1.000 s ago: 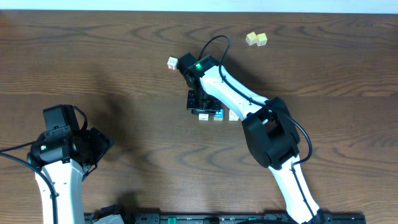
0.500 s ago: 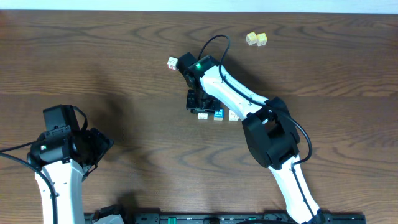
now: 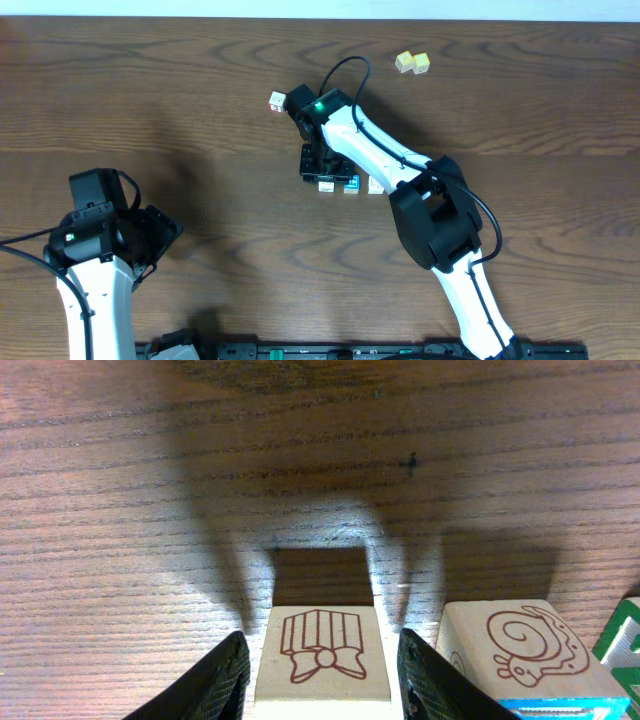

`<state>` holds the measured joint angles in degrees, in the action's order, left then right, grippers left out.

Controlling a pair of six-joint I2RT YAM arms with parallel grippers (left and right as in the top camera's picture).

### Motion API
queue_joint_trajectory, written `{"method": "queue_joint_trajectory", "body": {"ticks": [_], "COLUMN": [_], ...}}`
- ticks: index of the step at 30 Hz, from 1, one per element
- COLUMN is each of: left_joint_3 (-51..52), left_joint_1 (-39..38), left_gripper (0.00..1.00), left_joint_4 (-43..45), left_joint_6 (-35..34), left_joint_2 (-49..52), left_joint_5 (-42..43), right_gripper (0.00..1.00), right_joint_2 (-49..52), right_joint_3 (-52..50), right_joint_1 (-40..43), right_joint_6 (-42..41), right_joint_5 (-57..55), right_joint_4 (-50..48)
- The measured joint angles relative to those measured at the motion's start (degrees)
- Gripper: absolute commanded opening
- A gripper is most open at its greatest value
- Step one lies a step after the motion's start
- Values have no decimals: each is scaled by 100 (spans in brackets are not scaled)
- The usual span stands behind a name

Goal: Lift 5 blocks

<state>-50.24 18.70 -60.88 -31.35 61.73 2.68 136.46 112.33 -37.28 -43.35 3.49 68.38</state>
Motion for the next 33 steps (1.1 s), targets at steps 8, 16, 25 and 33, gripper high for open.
{"method": "queue_joint_trajectory", "body": {"ticks": [8, 16, 25, 33], "left_joint_3": [0, 0, 0, 0], "left_joint_1": [0, 0, 2, 0], "left_gripper": [82, 82, 82, 64], "left_joint_4": [0, 0, 0, 367], "left_joint_6": [0, 0, 120, 1200], "left_joint_2": [0, 0, 0, 0], "left_joint_5": [0, 0, 236, 1670], "right_gripper": [49, 52, 40, 31], "right_joint_2": [0, 2, -33, -708], "right_joint_3": [260, 1261, 3069, 3136], "right_joint_1": [0, 4, 662, 1891], "right_joint_6": [105, 485, 1294, 2035], "right_joint_5": [61, 101, 170, 256], "right_joint_4": [280, 1032, 2839, 2868]}}
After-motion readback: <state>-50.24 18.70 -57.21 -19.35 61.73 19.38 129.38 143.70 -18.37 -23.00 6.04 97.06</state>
